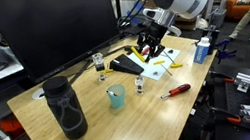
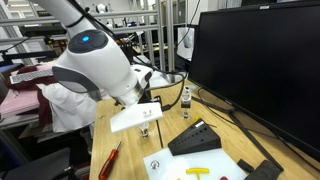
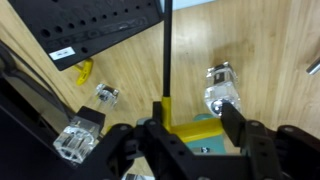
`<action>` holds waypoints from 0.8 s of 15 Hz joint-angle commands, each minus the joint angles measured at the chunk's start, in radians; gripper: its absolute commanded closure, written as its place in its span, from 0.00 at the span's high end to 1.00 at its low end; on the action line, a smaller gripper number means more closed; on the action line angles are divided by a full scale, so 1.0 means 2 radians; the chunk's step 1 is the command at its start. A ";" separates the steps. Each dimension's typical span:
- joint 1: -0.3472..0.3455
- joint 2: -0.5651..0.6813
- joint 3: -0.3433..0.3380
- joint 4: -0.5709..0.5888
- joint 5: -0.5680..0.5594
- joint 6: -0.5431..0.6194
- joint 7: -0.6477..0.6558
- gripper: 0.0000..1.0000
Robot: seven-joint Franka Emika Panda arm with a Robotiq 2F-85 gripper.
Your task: Put the yellow object on the black stand
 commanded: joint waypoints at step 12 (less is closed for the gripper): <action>-0.049 -0.008 -0.029 0.083 0.190 -0.117 -0.139 0.61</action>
